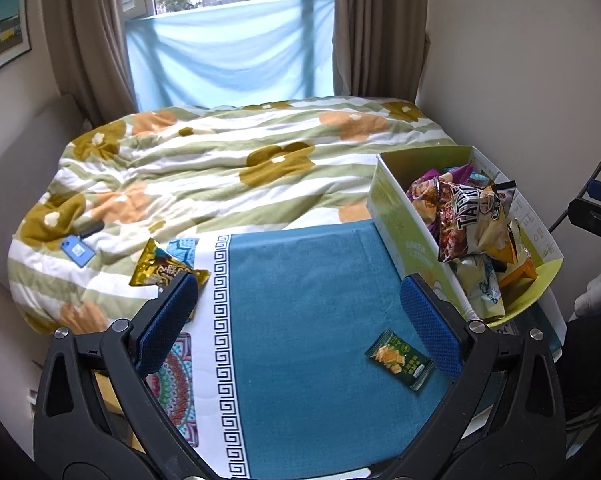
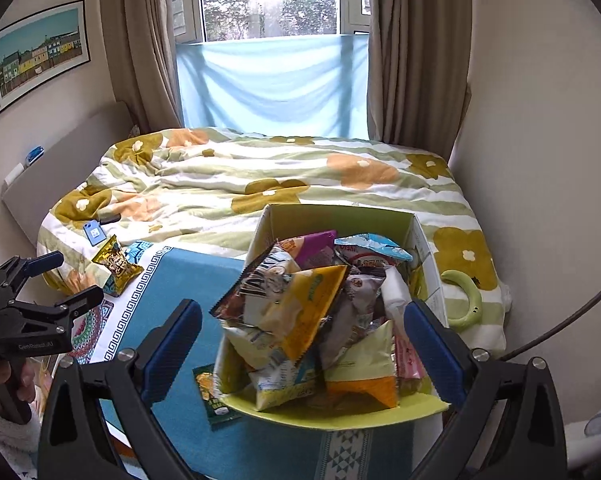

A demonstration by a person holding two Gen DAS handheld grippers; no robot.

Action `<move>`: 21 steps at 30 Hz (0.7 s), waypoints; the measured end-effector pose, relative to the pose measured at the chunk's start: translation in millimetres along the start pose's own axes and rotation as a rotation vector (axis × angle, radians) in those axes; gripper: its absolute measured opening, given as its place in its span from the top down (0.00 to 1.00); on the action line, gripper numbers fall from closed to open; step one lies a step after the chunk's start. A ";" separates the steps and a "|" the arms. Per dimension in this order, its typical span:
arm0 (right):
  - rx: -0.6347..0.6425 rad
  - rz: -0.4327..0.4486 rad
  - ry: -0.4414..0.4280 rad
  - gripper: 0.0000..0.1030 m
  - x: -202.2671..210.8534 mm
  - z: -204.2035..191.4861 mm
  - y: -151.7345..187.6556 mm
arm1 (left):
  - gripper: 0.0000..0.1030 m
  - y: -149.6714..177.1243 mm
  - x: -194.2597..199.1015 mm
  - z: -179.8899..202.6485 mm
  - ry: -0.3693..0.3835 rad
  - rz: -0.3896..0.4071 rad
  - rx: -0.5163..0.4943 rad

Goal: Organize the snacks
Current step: 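Move the left tool to the gold chocolate bag while the right tool approaches the green cracker packet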

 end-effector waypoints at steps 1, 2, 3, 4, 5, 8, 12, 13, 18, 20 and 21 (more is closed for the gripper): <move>-0.012 0.005 0.007 0.02 1.0 -8.4 2.0 | 0.02 2.9 1.2 -10.0 0.001 0.003 -0.001; -0.024 0.006 0.008 0.02 1.1 -16.2 4.6 | 0.02 5.4 1.9 -18.9 0.004 0.004 -0.003; -0.040 0.002 0.009 0.02 0.3 -24.3 7.9 | 0.02 8.2 2.4 -28.6 0.008 0.005 -0.004; -0.056 0.002 0.012 0.02 -0.4 -31.6 11.2 | 0.02 10.6 2.2 -37.7 0.010 0.004 -0.006; -0.070 0.003 0.016 0.02 -0.8 -38.4 15.8 | 0.02 13.5 1.4 -47.5 0.012 0.002 -0.007; -0.099 0.008 0.046 0.02 -4.1 -57.0 29.1 | 0.02 23.9 -4.3 -76.6 0.018 -0.007 -0.006; -0.149 0.000 0.090 0.02 -11.1 -74.3 49.9 | 0.02 38.9 -21.4 -115.0 0.014 -0.033 -0.010; -0.169 -0.001 0.096 0.02 -12.4 -76.8 55.2 | 0.02 41.8 -28.2 -124.1 0.007 -0.041 -0.014; -0.237 -0.015 0.149 0.02 -23.7 -86.5 82.7 | 0.02 53.6 -70.2 -175.6 -0.039 -0.089 -0.045; -0.237 -0.036 0.177 0.02 -31.5 -89.1 94.6 | 0.02 57.9 -92.4 -192.8 -0.036 -0.115 -0.051; -0.236 -0.046 0.194 0.02 -35.9 -89.4 100.9 | 0.02 60.4 -104.5 -199.1 -0.030 -0.132 -0.050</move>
Point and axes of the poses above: each gripper's, at about its wrist camera, not at the fingertips, and x roughly against the way its jaws point, z to its right, y to its underside, the point moved 8 cm from there along -x, roughly the way its jaws point, and after that the axes turned 10 degrees about -x, right-handed, at the moved point
